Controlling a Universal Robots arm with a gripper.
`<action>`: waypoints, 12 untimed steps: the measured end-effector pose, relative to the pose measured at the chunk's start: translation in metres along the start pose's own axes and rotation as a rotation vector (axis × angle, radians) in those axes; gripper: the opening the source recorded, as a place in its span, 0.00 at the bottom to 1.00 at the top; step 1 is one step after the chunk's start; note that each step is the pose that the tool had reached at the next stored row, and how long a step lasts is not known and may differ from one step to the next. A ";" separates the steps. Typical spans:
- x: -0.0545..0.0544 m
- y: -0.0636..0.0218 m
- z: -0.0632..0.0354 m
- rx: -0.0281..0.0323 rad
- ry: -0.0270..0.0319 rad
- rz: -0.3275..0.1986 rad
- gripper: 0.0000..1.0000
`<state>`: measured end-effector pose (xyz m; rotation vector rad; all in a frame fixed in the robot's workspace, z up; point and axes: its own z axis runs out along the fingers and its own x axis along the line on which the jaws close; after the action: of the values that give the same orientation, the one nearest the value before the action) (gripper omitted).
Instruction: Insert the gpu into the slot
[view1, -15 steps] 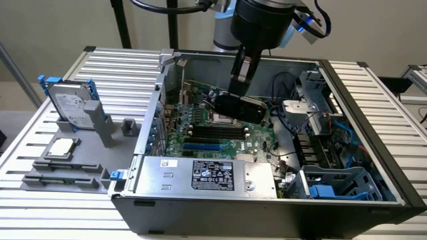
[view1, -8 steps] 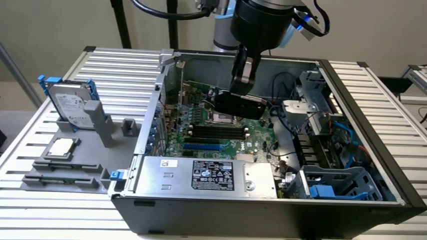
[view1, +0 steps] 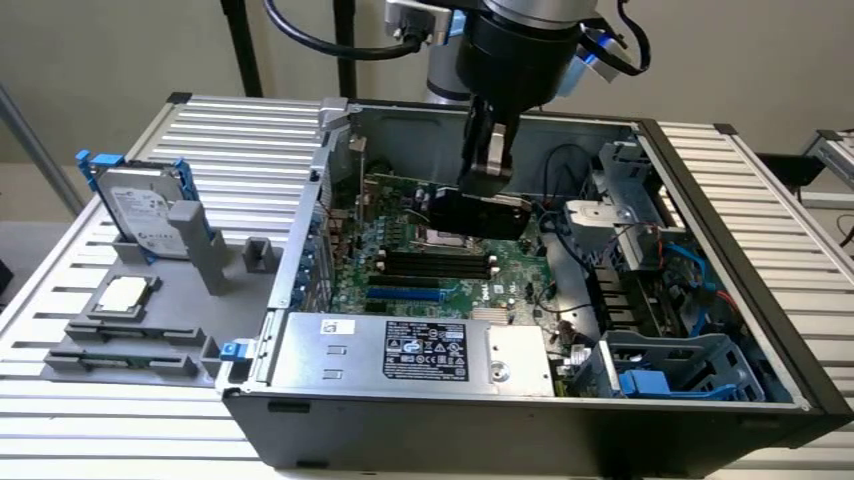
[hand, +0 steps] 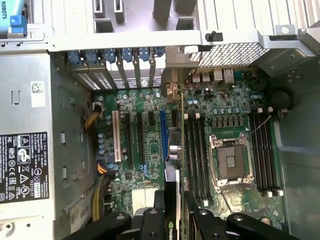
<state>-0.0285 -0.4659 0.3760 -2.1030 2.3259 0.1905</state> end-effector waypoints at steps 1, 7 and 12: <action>0.000 0.0021 0.0020 0.0008 0.0001 -0.003 0.26; 0.003 0.0177 0.0142 0.0048 0.0005 -0.014 0.26; 0.004 0.0206 0.0234 0.0047 0.0017 -0.033 0.26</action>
<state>-0.0512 -0.4660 0.3542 -2.1390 2.2880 0.1830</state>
